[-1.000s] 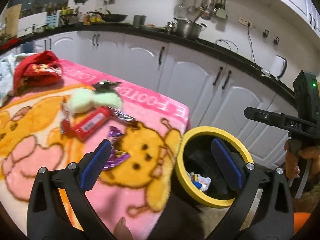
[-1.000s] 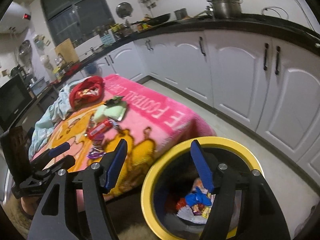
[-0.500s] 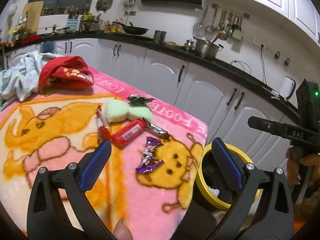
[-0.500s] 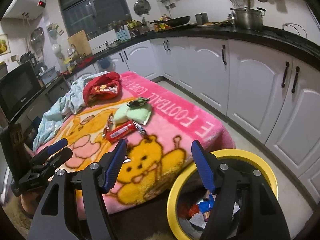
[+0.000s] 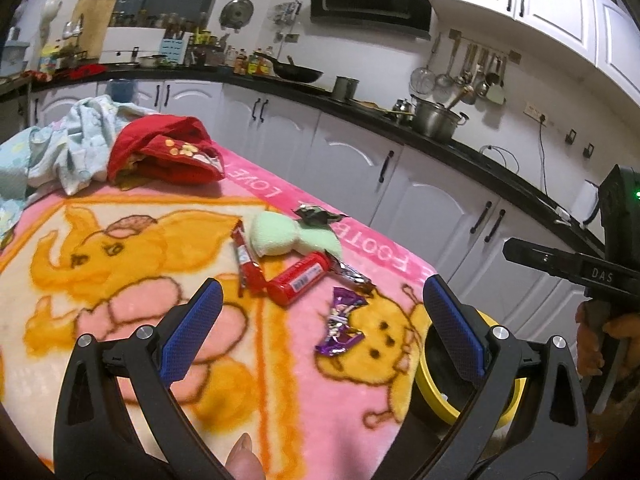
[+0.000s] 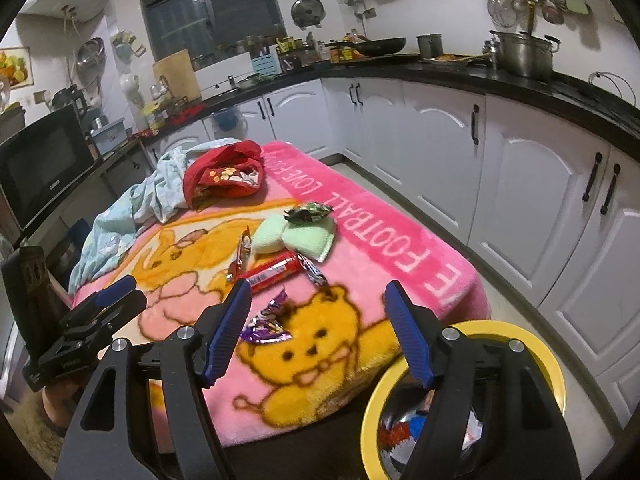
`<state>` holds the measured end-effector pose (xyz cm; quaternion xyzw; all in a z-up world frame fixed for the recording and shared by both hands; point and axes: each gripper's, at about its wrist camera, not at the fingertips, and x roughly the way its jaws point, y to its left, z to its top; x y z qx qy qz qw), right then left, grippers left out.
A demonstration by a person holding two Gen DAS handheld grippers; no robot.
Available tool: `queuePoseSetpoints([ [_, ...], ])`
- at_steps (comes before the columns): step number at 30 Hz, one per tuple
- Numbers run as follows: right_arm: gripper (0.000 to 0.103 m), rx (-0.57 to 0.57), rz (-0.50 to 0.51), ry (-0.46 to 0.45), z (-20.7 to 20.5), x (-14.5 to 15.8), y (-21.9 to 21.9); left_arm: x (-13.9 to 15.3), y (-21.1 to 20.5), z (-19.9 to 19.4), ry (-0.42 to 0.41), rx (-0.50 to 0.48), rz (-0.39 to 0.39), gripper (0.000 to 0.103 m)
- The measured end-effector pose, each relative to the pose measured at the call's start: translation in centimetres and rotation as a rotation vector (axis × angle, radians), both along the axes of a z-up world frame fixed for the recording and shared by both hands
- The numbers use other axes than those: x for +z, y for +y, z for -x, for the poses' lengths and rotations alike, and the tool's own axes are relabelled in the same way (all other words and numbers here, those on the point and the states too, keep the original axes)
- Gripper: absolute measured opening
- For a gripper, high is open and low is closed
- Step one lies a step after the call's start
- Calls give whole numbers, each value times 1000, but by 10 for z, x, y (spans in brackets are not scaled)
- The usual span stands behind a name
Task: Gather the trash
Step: 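Move both tools back over the blanket toward the remaining wrappers, then grasp the red candy bar with the left gripper while the right gripper grasps a green wrapper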
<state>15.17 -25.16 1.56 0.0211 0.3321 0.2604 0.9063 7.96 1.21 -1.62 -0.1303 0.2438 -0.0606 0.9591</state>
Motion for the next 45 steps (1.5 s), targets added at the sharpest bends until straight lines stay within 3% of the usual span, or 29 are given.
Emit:
queuePoseSetpoints([
  [10,68,42,21,-22,-27,6,38,-2,35,-13,22,74,15,92],
  [17,68,44,28,-17,-77,4,66,-9,55,-49,91,85,54,92],
  [19,68,32,31,-8,-95,-1,73,-13,57,-61,105,87,58,91],
  [21,68,18,38,7,-116,-8,82,-19,59,-76,127,76,78,83],
  [26,68,-6,61,49,-158,-28,101,-36,61,-109,189,71,109,75],
  [33,68,-47,110,113,-202,-59,120,-56,66,-139,243,69,136,67],
  [38,67,-53,91,190,-224,-82,123,-71,68,-154,279,61,150,63],
  [41,57,-47,81,232,-232,-93,127,-80,69,-160,303,52,166,59],
  [42,47,-38,73,253,-233,-99,128,-82,69,-162,307,47,170,58],
  [44,37,-16,53,272,-235,-103,128,-85,67,-164,315,36,171,55],
  [45,23,-22,49,258,-233,-102,127,-87,66,-165,319,35,171,48],
])
